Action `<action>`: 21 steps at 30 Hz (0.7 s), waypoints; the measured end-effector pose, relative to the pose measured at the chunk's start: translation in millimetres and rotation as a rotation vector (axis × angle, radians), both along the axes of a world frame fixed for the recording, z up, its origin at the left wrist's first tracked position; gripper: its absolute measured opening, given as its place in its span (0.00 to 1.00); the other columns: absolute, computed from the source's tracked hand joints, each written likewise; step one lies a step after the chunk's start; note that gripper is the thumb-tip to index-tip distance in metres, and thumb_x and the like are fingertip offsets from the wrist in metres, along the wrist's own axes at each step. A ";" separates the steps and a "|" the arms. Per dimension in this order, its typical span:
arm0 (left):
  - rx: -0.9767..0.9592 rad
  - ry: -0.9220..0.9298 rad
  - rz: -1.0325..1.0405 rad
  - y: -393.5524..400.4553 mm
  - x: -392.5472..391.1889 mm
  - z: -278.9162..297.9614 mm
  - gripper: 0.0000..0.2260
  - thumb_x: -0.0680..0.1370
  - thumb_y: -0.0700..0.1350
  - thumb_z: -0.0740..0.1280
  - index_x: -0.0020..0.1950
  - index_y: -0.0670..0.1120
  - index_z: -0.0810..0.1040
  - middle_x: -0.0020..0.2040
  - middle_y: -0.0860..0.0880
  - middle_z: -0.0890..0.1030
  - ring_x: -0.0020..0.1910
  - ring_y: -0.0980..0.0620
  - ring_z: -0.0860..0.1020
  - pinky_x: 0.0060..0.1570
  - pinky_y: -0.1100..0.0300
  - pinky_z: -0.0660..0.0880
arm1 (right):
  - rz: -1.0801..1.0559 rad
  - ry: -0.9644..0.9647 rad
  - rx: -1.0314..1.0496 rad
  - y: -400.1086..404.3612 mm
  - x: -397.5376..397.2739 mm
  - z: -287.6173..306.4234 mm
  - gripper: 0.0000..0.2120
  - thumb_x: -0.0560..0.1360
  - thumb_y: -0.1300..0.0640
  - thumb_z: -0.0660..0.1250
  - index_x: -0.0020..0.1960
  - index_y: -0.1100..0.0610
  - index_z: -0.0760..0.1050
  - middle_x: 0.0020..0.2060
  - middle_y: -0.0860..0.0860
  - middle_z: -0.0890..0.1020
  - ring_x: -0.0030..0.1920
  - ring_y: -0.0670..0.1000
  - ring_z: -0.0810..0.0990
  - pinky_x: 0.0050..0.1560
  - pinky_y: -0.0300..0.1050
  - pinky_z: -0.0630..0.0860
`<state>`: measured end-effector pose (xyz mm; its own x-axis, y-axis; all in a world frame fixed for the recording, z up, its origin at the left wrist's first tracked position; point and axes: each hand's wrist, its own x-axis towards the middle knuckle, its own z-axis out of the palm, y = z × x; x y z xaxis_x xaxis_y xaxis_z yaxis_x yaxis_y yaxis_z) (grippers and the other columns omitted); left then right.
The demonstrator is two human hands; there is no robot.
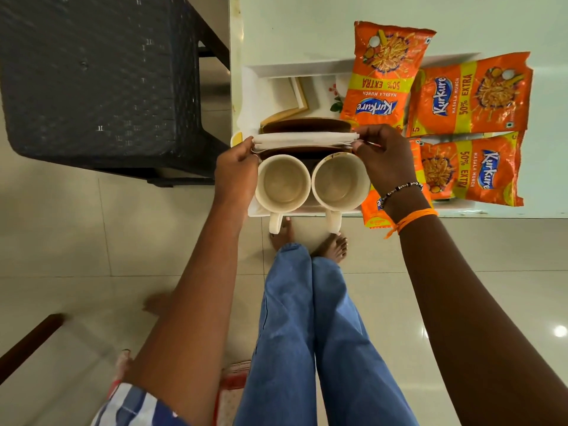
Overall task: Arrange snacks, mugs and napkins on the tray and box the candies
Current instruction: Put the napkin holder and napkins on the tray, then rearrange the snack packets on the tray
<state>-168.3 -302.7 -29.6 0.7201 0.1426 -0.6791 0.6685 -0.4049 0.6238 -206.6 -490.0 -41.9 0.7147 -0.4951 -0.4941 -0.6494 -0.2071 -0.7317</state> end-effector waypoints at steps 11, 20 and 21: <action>0.045 -0.309 -0.022 -34.7 5.3 25.0 0.17 0.76 0.36 0.59 0.62 0.48 0.74 0.63 0.51 0.76 0.64 0.56 0.71 0.58 0.66 0.70 | -0.152 -0.048 -0.006 -32.4 3.5 15.3 0.12 0.73 0.68 0.62 0.55 0.63 0.76 0.55 0.59 0.81 0.49 0.48 0.76 0.54 0.46 0.75; -0.066 -0.153 -0.434 -125.2 44.9 28.7 0.11 0.77 0.42 0.58 0.56 0.48 0.78 0.54 0.54 0.78 0.41 0.61 0.76 0.25 0.81 0.66 | -0.167 0.028 0.098 -68.1 37.2 4.8 0.21 0.74 0.69 0.55 0.65 0.65 0.70 0.63 0.59 0.77 0.61 0.56 0.75 0.62 0.50 0.72; -0.073 -0.139 -0.453 -131.2 49.2 26.5 0.09 0.77 0.43 0.58 0.47 0.50 0.77 0.47 0.54 0.80 0.38 0.61 0.76 0.27 0.75 0.70 | -0.157 0.048 0.106 -69.4 40.0 2.9 0.21 0.74 0.69 0.55 0.66 0.64 0.69 0.64 0.60 0.75 0.64 0.58 0.74 0.66 0.53 0.71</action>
